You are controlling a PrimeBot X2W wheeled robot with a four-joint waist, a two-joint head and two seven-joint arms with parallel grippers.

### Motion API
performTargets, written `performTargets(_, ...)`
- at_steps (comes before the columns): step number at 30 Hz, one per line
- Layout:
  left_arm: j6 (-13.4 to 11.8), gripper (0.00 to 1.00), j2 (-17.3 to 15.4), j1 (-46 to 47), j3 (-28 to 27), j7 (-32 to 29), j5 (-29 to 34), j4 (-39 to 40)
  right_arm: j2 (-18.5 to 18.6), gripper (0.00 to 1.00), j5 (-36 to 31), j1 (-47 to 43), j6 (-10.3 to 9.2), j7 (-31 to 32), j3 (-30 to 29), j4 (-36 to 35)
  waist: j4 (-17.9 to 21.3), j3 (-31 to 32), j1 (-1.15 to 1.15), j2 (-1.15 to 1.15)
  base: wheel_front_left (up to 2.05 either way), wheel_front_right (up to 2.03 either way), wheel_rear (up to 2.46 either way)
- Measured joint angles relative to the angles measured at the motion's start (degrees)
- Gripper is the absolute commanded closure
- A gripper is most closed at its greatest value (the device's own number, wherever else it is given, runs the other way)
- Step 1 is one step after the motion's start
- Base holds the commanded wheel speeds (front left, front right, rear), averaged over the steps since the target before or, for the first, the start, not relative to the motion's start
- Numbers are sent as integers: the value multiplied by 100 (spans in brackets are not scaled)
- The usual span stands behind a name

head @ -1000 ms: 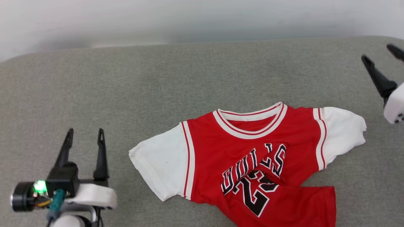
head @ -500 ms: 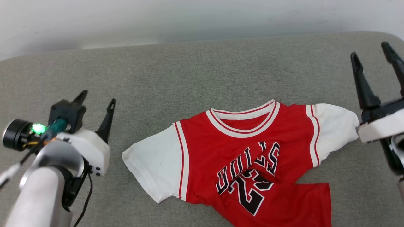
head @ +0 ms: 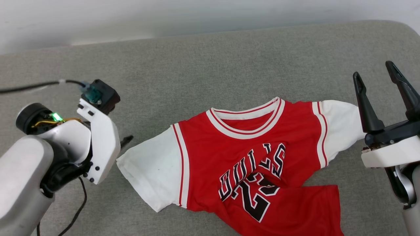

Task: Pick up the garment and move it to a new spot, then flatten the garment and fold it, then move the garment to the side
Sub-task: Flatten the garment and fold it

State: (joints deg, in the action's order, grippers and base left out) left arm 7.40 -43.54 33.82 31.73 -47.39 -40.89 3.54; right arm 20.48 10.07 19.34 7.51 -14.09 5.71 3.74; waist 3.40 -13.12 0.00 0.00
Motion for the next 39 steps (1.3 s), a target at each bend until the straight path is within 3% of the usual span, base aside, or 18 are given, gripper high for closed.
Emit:
performTargets(6,0,0,-220,450,751,-577,-519,-293,-42,0,-18,30,0,23,40,-41,92,-201,0,0,0,0,0)
performTargets(17,0,0,-293,793,1850,-512,-804,-1149,-125,0,-14,193,0,-16,110,138,264,-556,0,0,0,0,0)
performTargets(18,0,8,-292,842,1937,-493,-825,-1204,-133,0,-5,194,0,-25,119,155,267,-568,0,0,0,0,0)
performTargets(19,0,93,-296,888,2022,-476,-829,-1251,-134,0,-4,197,0,-26,133,176,271,-573,0,0,0,0,0)
performTargets(20,1,100,-304,926,2083,-428,-838,-1287,-137,0,-4,208,0,-34,145,189,272,-571,0,0,0,0,0)
performTargets(24,1,100,-386,1178,2181,-185,-871,-1456,-133,0,4,230,0,-52,166,215,255,-521,0,0,0,0,0)
performTargets(30,0,100,-779,1653,1968,147,-770,-1919,-135,0,14,295,0,-68,133,224,286,-434,0,0,0,0,0)
performTargets(36,-79,100,-772,1623,1868,371,-884,-2459,-178,0,47,298,0,-78,115,283,348,-475,0,0,0,0,0)
performTargets(37,-88,68,-744,1582,1879,450,-860,-2514,-186,0,48,299,0,-82,115,290,357,-487,0,0,0,0,0)
performTargets(38,-131,0,-705,1556,1892,532,-809,-2579,-189,0,48,299,0,-82,113,298,362,-495,0,0,0,0,0)
performTargets(39,-135,0,-678,1547,1907,587,-777,-2616,-190,0,48,299,0,-83,110,304,362,-496,0,0,0,0,0)
